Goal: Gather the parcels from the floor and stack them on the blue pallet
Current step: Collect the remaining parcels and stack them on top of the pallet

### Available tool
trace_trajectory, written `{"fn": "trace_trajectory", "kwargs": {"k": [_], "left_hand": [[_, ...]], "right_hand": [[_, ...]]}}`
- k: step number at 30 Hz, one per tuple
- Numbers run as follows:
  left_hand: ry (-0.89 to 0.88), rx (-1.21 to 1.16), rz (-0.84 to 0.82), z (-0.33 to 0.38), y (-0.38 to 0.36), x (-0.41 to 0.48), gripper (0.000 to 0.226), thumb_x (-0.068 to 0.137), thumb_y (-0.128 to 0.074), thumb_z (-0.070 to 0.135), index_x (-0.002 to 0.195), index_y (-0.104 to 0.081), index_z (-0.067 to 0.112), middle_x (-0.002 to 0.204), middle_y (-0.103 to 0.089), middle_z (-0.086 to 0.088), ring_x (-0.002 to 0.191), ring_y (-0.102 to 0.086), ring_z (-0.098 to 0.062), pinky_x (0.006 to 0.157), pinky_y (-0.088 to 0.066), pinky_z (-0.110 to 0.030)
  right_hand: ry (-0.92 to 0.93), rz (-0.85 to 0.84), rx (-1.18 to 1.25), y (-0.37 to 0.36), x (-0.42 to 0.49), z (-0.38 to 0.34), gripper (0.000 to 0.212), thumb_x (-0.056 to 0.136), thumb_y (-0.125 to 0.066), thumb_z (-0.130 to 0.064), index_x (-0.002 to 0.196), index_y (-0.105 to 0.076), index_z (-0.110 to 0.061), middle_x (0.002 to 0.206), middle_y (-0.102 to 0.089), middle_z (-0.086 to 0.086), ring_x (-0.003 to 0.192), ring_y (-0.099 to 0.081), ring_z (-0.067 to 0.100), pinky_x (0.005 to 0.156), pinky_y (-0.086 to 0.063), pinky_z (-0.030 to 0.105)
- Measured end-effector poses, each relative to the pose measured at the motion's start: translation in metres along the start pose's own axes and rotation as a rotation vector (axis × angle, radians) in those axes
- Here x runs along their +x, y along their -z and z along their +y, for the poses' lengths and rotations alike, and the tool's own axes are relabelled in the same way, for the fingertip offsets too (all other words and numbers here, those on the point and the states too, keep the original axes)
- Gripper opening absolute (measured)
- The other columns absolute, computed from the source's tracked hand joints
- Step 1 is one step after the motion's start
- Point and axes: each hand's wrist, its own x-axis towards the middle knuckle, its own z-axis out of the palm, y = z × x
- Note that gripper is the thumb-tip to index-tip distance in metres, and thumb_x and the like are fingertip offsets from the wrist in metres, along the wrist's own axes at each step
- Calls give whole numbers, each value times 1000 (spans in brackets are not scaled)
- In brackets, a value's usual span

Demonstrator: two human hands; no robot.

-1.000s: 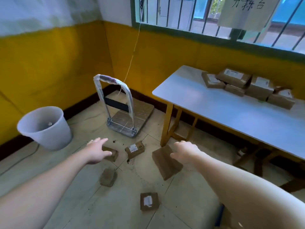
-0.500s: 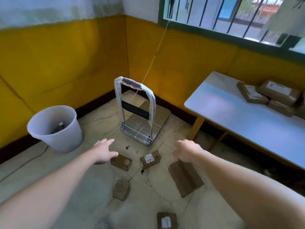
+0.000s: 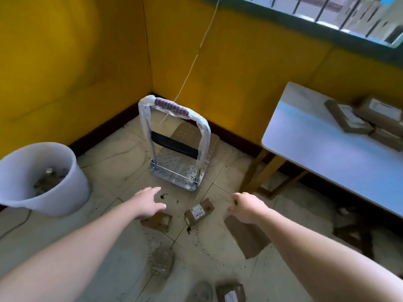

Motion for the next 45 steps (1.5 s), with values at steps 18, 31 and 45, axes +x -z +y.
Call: {"fn": "trace_trajectory", "kwargs": {"k": [18,31,45], "left_hand": [[-53,-128,-108,-17,-182,330,67,90,-58,38,147,-26,24,133,-49,-4,70,-44,3,59,-37,-14],[89,-405,-265,-85,-408,536,53,96,-46,36,145,-27,30,140,-47,-2,117,-50,-27,77,-46,-37],[95,-721,-205,-66,-346,418,32,90,-57,6,115,-54,27,99,-62,6,83,-64,-12,54,-50,-19]], "right_hand": [[-277,-98,681,-237,274,46,54,92,-56,-35,136,-41,-9,121,-57,12,109,-56,27,90,-46,33],[-395,-205,1339,-475,431,56,44,98,-41,-46,138,-36,-29,117,-47,-9,94,-46,11,82,-46,31],[-480,-4,1362,-393,355,43,75,90,-62,-16,147,-15,-29,109,-61,-6,85,-65,13,73,-57,37]]}}
